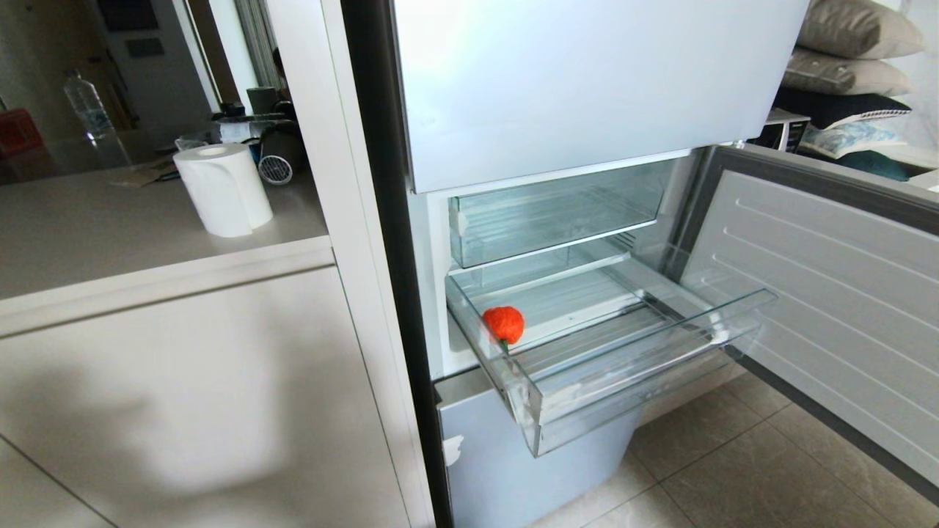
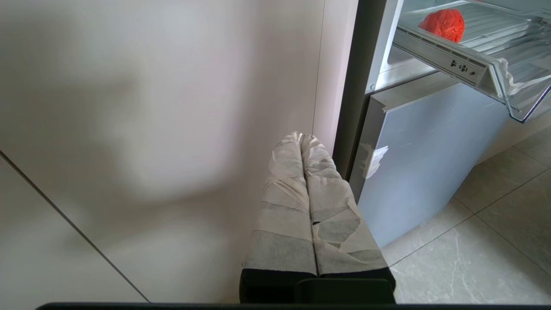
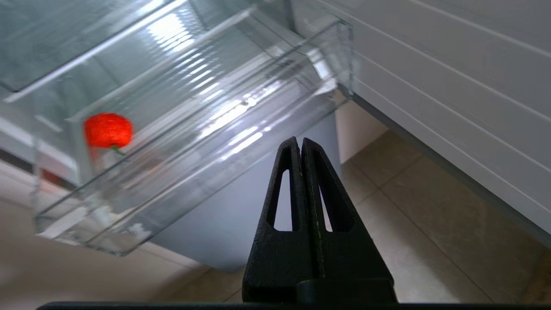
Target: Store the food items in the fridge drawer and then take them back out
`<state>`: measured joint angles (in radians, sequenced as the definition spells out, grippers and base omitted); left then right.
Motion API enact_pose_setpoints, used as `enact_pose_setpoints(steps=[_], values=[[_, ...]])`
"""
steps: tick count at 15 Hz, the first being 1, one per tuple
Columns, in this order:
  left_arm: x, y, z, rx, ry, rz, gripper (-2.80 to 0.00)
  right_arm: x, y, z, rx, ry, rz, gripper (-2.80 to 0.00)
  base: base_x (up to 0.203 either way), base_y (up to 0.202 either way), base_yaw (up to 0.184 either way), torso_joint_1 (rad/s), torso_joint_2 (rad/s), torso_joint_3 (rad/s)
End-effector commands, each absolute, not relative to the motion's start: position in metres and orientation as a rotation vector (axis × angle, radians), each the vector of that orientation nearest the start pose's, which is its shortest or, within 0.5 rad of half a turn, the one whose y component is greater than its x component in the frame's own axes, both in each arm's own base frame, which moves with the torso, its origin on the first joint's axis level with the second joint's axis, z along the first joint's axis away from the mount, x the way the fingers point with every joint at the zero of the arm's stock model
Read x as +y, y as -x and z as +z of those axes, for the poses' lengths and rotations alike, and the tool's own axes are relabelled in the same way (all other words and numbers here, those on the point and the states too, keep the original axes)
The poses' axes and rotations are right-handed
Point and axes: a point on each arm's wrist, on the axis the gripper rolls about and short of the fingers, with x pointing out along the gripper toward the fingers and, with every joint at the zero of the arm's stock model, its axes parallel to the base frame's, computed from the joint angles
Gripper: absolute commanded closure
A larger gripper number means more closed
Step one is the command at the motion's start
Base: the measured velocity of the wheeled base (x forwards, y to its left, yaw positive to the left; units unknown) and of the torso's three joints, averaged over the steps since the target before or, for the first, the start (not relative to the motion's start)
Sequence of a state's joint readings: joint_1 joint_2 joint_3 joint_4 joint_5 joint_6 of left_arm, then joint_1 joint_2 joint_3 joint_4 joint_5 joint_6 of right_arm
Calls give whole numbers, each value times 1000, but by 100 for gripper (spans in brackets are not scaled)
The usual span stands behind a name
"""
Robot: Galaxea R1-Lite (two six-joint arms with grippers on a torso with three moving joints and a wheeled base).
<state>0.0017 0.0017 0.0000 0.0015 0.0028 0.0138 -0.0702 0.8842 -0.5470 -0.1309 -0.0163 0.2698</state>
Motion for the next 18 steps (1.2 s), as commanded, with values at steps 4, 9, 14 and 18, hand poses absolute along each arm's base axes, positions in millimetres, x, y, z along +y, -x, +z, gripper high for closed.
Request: enact_pose_setpoints(steps=[4, 9, 14, 18], values=[[0, 23, 75, 5, -14, 6, 0, -6, -98, 217, 207, -299, -130, 0, 0, 0, 0, 0, 0, 0], [0, 23, 75, 5, -14, 5, 0, -6, -95, 218, 196, -299, -148, 0, 0, 0, 0, 0, 0, 0], [0, 23, 75, 5, -14, 5, 0, -7, -97, 216, 199, -323, -173, 0, 0, 0, 0, 0, 0, 0], [0, 23, 75, 5, -14, 5, 0, -9, -97, 214, 204, -320, -191, 0, -1, -6, 139, 2, 2, 1]])
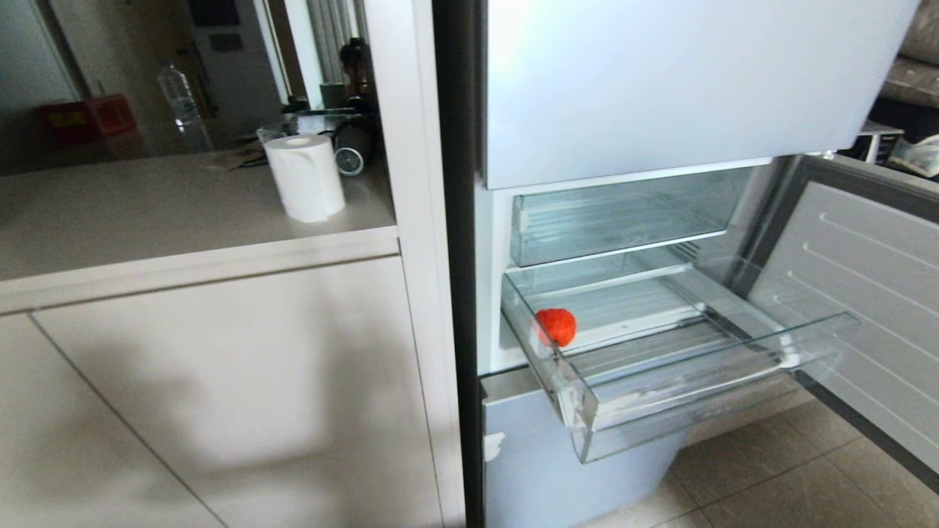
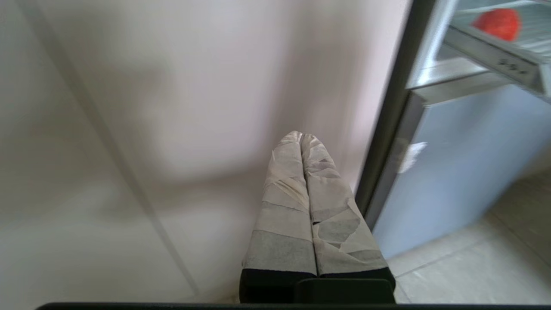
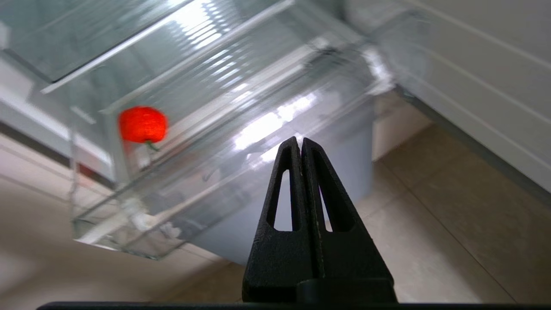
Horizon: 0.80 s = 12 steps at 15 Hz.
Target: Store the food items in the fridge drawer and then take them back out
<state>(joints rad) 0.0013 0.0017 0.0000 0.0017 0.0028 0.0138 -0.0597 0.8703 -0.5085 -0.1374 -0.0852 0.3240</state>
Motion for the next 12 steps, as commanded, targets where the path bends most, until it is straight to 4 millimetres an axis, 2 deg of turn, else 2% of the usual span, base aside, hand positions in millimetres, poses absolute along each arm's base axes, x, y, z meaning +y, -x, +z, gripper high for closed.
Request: enact_pose_setpoints(steps=[1, 4, 8, 12], values=[[0, 23, 75, 5, -14, 5, 0, -10, -98, 214, 207, -320, -199, 0, 2, -6, 183, 4, 0, 0], [0, 23, 75, 5, -14, 5, 0, -13, -107, 213, 224, -330, -215, 0, 1, -8, 175, 2, 7, 2], [0, 23, 75, 5, -14, 5, 0, -14, -114, 210, 263, -347, -131, 0, 2, -10, 174, 7, 4, 3], [0, 23, 75, 5, -14, 5, 0, -21, -132, 204, 339, -315, -91, 0, -1, -8, 140, 0, 4, 2]])
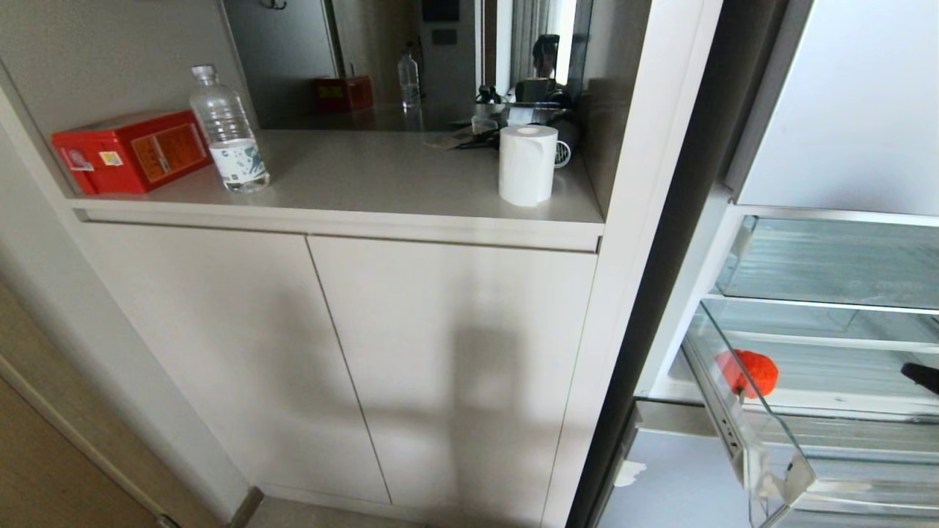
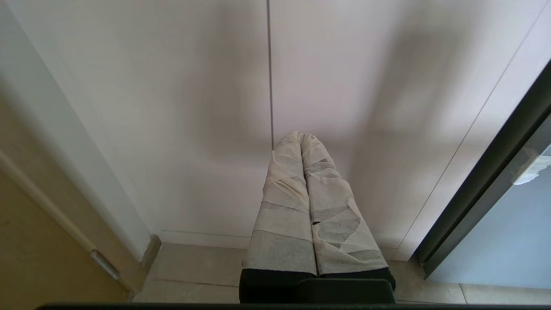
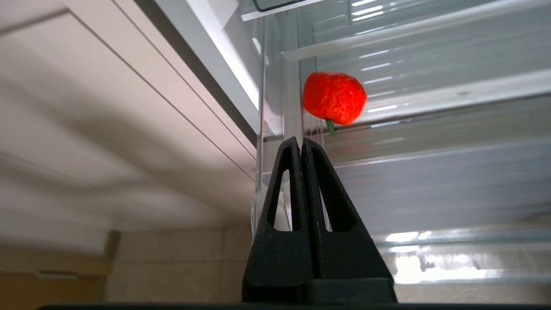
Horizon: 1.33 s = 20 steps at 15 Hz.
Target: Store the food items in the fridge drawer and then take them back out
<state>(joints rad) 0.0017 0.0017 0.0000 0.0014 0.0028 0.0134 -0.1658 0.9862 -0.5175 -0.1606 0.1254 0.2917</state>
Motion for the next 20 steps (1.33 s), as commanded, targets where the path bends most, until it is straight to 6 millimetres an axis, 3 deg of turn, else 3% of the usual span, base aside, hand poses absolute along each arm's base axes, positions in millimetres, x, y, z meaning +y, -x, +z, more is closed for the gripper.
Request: enact_pose_setpoints(steps=[1, 6, 10, 11, 17, 20], values=[[0, 23, 75, 5, -14, 5, 0, -24, -140, 203, 361, -268, -89, 0, 0, 0, 0, 0, 0, 0], [0, 23, 75, 5, -14, 5, 0, -48, -196, 207, 465, -232, -149, 0, 0, 0, 0, 0, 0, 0], [0, 23, 75, 5, -14, 6, 0, -62, -241, 190, 612, -257, -167, 0, 0, 0, 0, 0, 0, 0], [0, 23, 75, 5, -14, 6, 0, -64, -250, 183, 639, -257, -171, -280, 0, 0, 0, 0, 0, 0], [0, 23, 75, 5, -14, 6, 0, -61, -285, 146, 782, -263, -134, -280, 0, 0, 0, 0, 0, 0], [0, 23, 75, 5, -14, 5, 0, -60, -295, 137, 806, -267, -122, -280, 0, 0, 0, 0, 0, 0]])
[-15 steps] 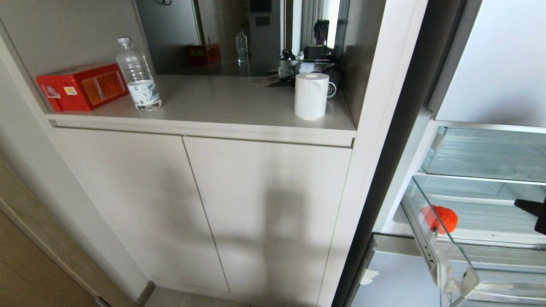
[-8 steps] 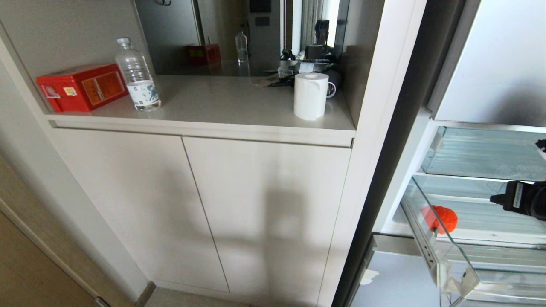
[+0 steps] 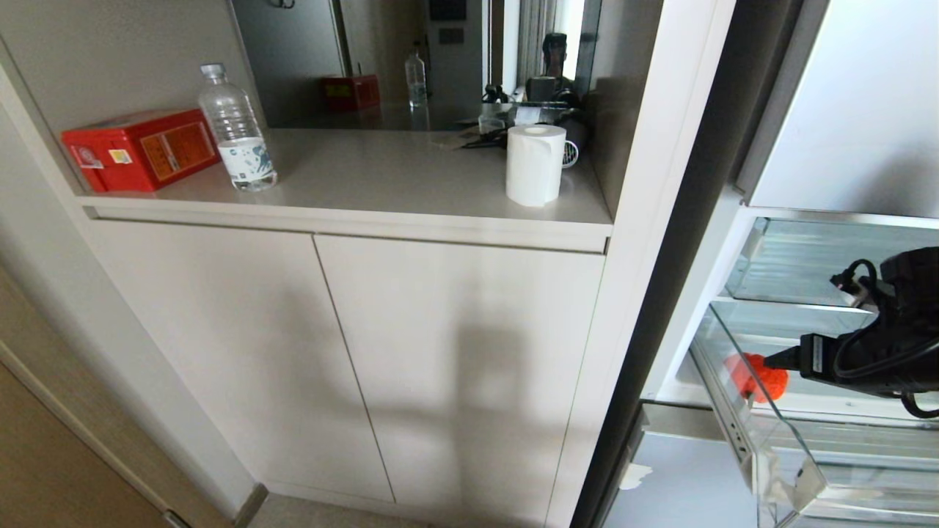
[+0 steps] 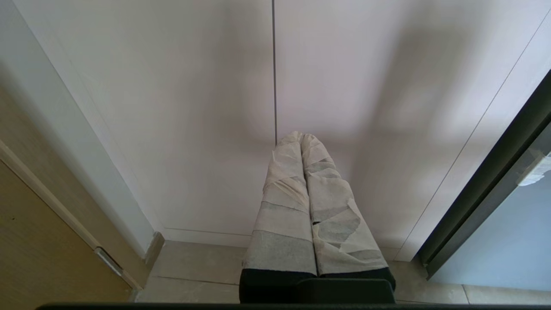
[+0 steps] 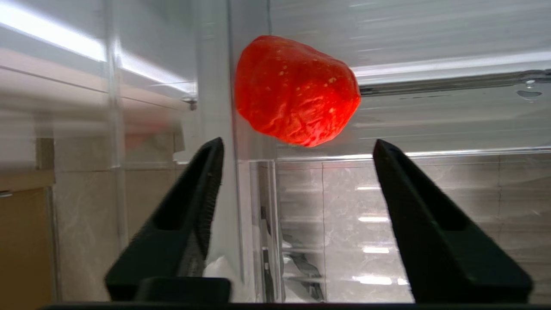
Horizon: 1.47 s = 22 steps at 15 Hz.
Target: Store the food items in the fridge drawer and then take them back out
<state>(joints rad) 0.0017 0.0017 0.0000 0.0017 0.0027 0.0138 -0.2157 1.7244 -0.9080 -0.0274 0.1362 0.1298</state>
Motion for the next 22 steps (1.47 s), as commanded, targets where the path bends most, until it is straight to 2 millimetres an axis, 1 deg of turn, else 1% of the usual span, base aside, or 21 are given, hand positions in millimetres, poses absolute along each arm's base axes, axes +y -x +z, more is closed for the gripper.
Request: enact_pose_setpoints(steps=[1, 3, 12, 15, 22], values=[[0, 23, 75, 5, -14, 5, 0, -58, -297, 137, 808, -265, -114, -280, 0, 0, 0, 0, 0, 0], [0, 23, 75, 5, -14, 5, 0, -54, -301, 131, 827, -267, -105, -280, 0, 0, 0, 0, 0, 0], [0, 23, 75, 5, -14, 5, 0, -58, -323, 120, 842, -300, -110, -280, 0, 0, 0, 0, 0, 0], [0, 23, 75, 5, -14, 6, 0, -60, -332, 112, 859, -304, -112, -280, 0, 0, 0, 0, 0, 0], [0, 23, 75, 5, -14, 5, 0, -62, -340, 100, 873, -307, -114, -280, 0, 0, 0, 0, 0, 0]])
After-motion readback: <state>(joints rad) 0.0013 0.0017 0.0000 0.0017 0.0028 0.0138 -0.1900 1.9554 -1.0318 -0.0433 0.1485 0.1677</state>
